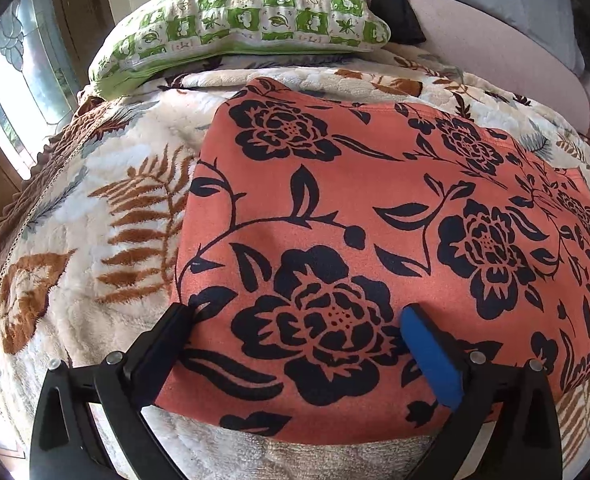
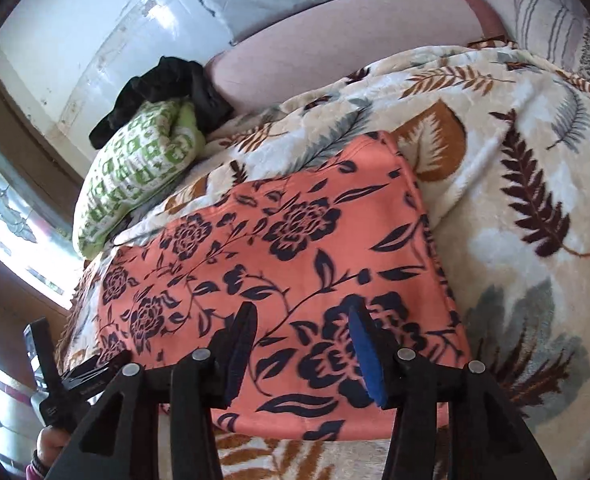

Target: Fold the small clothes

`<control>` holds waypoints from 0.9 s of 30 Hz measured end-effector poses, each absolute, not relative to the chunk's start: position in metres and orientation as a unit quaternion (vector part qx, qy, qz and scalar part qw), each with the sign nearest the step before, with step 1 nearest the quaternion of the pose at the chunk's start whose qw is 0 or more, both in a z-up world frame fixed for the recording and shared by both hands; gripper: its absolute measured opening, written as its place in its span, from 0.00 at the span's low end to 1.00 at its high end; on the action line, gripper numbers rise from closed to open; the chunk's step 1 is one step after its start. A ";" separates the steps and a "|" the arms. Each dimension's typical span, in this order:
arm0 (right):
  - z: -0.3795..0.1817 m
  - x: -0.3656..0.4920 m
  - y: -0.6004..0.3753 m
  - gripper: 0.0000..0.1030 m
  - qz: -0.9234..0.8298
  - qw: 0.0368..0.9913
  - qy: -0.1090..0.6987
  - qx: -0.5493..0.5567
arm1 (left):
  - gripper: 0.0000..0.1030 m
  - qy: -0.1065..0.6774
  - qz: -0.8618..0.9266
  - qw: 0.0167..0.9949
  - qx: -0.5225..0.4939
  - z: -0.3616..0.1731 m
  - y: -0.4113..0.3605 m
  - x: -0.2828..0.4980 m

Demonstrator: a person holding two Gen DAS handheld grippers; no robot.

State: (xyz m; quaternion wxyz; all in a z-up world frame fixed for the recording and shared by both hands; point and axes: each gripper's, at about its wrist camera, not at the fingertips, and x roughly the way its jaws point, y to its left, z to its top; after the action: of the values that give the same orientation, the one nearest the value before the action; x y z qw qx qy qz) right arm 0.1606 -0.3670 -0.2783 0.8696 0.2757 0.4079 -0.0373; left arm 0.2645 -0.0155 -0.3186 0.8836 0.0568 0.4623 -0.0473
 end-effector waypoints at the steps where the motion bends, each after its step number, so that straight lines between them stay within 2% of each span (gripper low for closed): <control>1: -0.288 0.169 -0.358 0.50 -0.029 0.858 0.437 0.268 | 1.00 0.458 -0.045 0.886 0.055 -0.319 -0.016 0.262; 3: -0.311 0.182 -0.340 0.52 -0.031 0.838 0.493 0.231 | 1.00 0.457 -0.041 0.887 0.059 -0.319 -0.018 0.260; 6: -0.306 0.189 -0.311 0.69 -0.032 0.858 0.494 0.137 | 1.00 0.471 -0.039 0.880 0.056 -0.312 -0.016 0.255; 10: -0.306 0.190 -0.305 0.69 -0.044 0.861 0.493 0.116 | 1.00 0.452 -0.015 0.892 0.010 -0.293 0.001 0.227; 13: -0.289 0.180 -0.305 0.67 -0.028 0.879 0.456 0.140 | 1.00 0.435 0.002 0.900 -0.008 -0.287 0.010 0.211; 17: -0.262 0.171 -0.288 0.67 0.029 0.910 0.388 0.145 | 1.00 0.488 0.022 0.873 -0.006 -0.316 0.016 0.223; 19: -0.268 0.176 -0.274 0.67 0.065 0.901 0.404 0.145 | 1.00 0.500 0.011 0.863 -0.069 -0.322 0.033 0.226; 22: -0.309 0.190 -0.254 0.67 0.071 0.860 0.490 0.119 | 1.00 0.493 0.003 0.865 -0.092 -0.315 0.041 0.225; 25: -0.302 0.187 -0.241 0.68 0.065 0.872 0.480 0.076 | 1.00 0.488 0.007 0.868 -0.090 -0.311 0.045 0.218; 27: -0.298 0.185 -0.250 0.68 0.067 0.872 0.471 0.115 | 1.00 0.466 0.016 0.882 -0.069 -0.302 0.043 0.209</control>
State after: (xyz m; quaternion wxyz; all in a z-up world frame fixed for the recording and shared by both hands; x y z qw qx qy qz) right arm 0.1850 -0.2503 -0.2979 0.8720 0.1147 0.4711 0.0674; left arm 0.2092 0.0427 -0.3021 0.8817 -0.0687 0.4665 0.0156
